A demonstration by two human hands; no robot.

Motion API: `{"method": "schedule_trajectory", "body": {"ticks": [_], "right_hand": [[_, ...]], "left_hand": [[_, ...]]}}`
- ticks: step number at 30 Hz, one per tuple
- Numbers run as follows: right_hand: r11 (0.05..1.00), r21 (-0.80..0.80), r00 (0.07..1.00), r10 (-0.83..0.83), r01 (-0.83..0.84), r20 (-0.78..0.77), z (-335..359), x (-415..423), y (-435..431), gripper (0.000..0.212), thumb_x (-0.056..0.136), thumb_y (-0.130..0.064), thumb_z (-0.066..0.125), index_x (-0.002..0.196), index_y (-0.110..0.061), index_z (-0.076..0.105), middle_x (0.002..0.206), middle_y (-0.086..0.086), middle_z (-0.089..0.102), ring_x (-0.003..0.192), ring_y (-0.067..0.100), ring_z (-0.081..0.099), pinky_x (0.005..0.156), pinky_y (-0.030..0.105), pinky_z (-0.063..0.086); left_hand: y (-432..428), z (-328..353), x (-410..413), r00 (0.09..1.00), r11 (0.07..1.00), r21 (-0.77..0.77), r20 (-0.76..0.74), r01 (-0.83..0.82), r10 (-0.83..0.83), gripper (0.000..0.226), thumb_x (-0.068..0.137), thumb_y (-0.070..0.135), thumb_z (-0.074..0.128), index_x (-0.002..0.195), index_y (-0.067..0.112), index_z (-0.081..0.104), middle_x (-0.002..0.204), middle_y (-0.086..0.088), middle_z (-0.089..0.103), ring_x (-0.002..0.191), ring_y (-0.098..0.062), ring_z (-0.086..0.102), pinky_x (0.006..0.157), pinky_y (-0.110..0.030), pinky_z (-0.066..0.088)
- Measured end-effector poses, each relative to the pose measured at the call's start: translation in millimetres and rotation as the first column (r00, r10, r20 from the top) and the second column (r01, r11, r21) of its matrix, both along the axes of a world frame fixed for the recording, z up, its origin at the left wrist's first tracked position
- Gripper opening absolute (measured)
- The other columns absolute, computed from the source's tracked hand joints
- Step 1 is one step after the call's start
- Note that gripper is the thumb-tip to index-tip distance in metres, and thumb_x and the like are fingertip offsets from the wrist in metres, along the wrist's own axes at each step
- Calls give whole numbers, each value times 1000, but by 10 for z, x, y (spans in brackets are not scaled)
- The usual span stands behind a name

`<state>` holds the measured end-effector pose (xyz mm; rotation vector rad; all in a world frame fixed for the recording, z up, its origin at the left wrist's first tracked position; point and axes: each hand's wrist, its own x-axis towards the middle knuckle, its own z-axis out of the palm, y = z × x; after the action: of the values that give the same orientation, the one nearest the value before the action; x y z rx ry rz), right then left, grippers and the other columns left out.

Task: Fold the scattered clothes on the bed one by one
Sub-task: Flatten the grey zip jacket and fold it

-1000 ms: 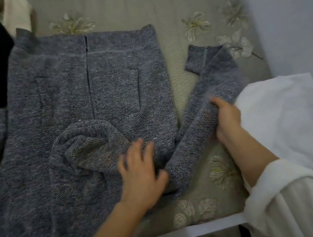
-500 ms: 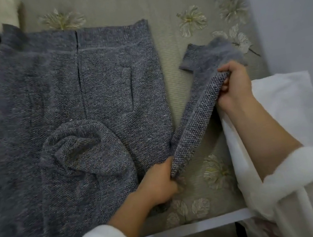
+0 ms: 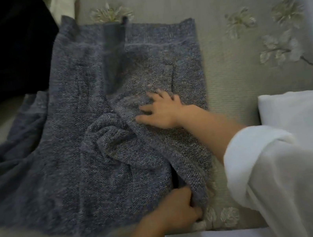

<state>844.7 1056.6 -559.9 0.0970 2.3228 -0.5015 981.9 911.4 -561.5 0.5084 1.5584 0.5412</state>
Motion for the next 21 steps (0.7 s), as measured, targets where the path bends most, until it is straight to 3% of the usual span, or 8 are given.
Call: {"method": "schedule_trajectory", "body": {"ticks": [2, 6, 10, 12, 14, 17, 19, 21], "right_hand": [[998, 24, 995, 57, -59, 78, -164, 187, 30, 59, 96, -59, 32, 150, -38, 22, 162, -1, -7, 147, 25, -13, 114, 57, -3], [994, 90, 995, 71, -65, -66, -278, 499, 172, 67, 93, -53, 47, 151, -41, 15, 161, -4, -8, 147, 21, -11, 116, 50, 0], [967, 91, 938, -206, 239, -277, -302, 711, 252, 81, 88, -49, 58, 151, -35, 9, 159, 0, 8, 146, 25, 7, 116, 53, 11], [835, 18, 797, -519, 551, -307, -366, 765, 368, 70, 88, -49, 58, 145, -20, 30, 148, 6, 30, 137, 27, 26, 114, 50, 22], [757, -16, 728, -634, 653, -261, -427, 830, 495, 44, 84, -51, 62, 110, -15, 58, 122, 10, 49, 121, 29, 41, 105, 45, 34], [796, -101, 784, -606, 597, -139, -451, 948, 666, 40, 81, -41, 71, 62, -16, 46, 81, 4, 50, 88, 25, 51, 78, 34, 41], [701, -252, 720, -694, 667, -26, -386, 1025, 768, 38, 81, -35, 73, 59, -14, 49, 67, 4, 52, 66, 19, 52, 62, 28, 39], [502, -376, 551, -834, 779, 29, -361, 1142, 889, 28, 81, -32, 73, 74, -7, 63, 76, 9, 65, 66, 15, 61, 66, 27, 48]], "left_hand": [[-24, 1, 13, 999, 999, 20, 28, 25, -26, 38, 90, 25, 55, 126, 15, 47, 120, -8, 59, 107, -25, 56, 91, -39, 48], [-55, -21, 22, 990, 990, 47, 25, 134, -136, 42, 93, 28, 54, 130, 12, 44, 127, -11, 53, 113, -25, 52, 89, -31, 44], [-22, -62, 63, 969, 969, 54, 61, -241, 238, 41, 80, 51, 64, 111, 24, 60, 111, 2, 64, 101, -14, 61, 90, -35, 51], [61, -17, 57, 869, 869, -30, -35, -494, 493, 43, 78, 60, 64, 99, 22, 61, 93, 10, 66, 85, -5, 62, 73, -22, 51], [137, 14, 79, 821, 817, -118, -189, -564, 539, 41, 83, 60, 58, 96, 21, 56, 87, 12, 61, 77, -6, 57, 59, -19, 41], [193, -22, 177, 846, 856, -137, -296, -498, 445, 32, 92, 49, 51, 94, 18, 59, 85, 5, 61, 78, -16, 57, 62, -25, 36], [198, -63, 229, 856, 870, -111, -273, -481, 438, 25, 95, 34, 49, 81, 14, 54, 71, 3, 54, 63, -11, 50, 54, -27, 34], [176, -94, 277, 857, 871, -85, -252, -483, 450, 26, 95, 24, 47, 73, 10, 48, 65, 1, 49, 56, -9, 43, 47, -24, 29]]}}
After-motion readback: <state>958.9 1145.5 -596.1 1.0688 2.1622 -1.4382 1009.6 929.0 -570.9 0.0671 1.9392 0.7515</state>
